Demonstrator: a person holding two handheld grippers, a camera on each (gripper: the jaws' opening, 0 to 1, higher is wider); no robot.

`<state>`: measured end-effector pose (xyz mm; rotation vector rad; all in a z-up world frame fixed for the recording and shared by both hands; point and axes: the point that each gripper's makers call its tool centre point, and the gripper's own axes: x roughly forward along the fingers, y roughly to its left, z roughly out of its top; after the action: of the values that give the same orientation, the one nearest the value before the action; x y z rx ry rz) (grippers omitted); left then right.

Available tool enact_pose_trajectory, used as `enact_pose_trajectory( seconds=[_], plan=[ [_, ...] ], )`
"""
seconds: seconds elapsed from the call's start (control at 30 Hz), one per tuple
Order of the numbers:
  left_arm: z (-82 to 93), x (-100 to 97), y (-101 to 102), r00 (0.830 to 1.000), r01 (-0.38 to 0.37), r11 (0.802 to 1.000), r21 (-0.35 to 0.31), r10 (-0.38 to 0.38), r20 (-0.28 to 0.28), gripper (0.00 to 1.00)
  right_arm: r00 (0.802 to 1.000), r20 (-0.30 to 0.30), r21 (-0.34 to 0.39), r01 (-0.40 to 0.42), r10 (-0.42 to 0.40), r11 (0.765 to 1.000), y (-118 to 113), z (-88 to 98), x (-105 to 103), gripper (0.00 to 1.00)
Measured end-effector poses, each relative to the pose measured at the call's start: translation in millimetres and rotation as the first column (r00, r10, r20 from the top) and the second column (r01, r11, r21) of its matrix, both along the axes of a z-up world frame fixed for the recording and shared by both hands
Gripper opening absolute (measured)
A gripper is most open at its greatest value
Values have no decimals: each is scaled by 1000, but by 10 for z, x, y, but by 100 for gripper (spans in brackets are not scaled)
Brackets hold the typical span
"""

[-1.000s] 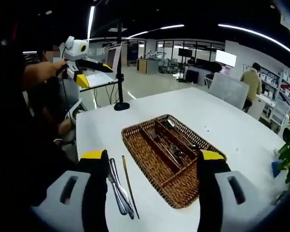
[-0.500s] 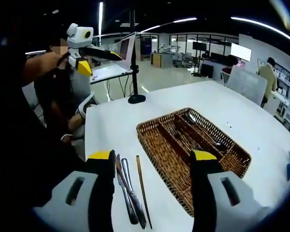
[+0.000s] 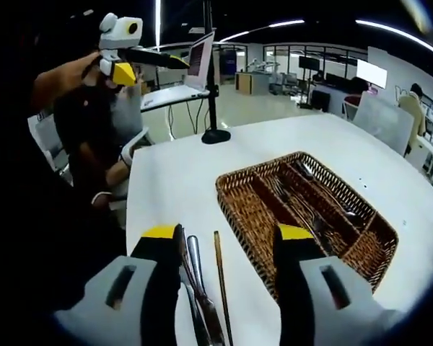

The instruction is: Arrange the knives, forks, and spoons in their matching storage slots by inserting each utensil handle-first until every utensil is classified and aligned in the correct compartment

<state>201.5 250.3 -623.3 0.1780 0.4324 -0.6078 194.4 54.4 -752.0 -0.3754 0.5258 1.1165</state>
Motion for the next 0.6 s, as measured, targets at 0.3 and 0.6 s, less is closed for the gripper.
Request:
enact_pose_trajectory(
  seconds=[0.3,0.6],
  plan=[
    [-21,17,73,1000,-11,1000,2,11,-4,100,998,-44,-45,-37,35,998,115,-395,-40,34],
    [-30,17,113,1000,-11,1000,10,11,-14,100,989,-144,-74,-36,25,997,184,-797,-56,30]
  ],
)
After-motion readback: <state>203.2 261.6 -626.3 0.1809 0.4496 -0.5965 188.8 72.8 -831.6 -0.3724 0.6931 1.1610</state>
